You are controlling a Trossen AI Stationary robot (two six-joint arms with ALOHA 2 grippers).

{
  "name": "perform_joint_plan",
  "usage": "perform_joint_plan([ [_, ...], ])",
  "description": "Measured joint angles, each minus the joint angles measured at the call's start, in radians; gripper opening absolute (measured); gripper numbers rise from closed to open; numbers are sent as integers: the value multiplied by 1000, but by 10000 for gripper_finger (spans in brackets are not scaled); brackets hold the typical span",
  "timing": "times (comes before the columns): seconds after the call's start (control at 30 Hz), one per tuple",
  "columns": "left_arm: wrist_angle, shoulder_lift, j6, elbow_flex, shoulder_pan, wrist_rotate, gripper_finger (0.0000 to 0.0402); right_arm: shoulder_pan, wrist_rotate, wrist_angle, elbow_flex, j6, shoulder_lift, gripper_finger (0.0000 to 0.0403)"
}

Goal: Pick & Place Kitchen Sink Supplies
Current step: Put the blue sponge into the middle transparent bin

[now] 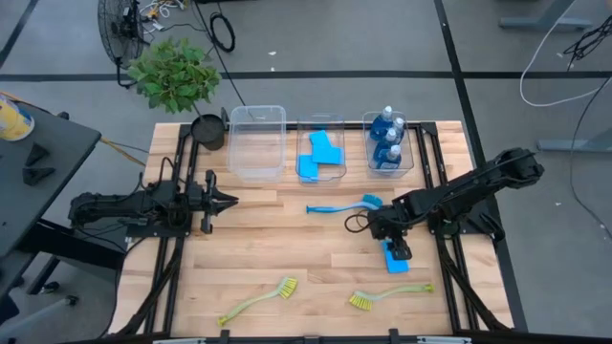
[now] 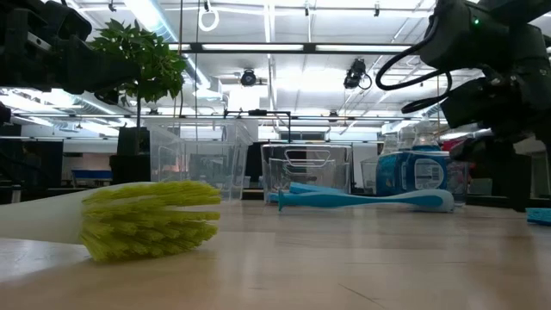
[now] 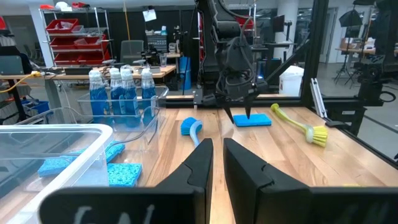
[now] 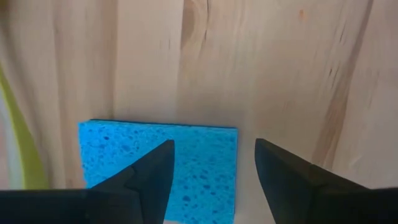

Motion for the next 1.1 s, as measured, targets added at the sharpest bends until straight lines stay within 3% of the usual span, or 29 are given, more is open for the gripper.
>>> perform_joint_plan([
  [0.87, 0, 0, 0, 0, 0, 0, 44, 0, -42, 17, 0, -1, 40, 222],
  [1.1, 0, 0, 0, 0, 0, 0, 44, 0, -41, 18, 0, -1, 40, 171],
])
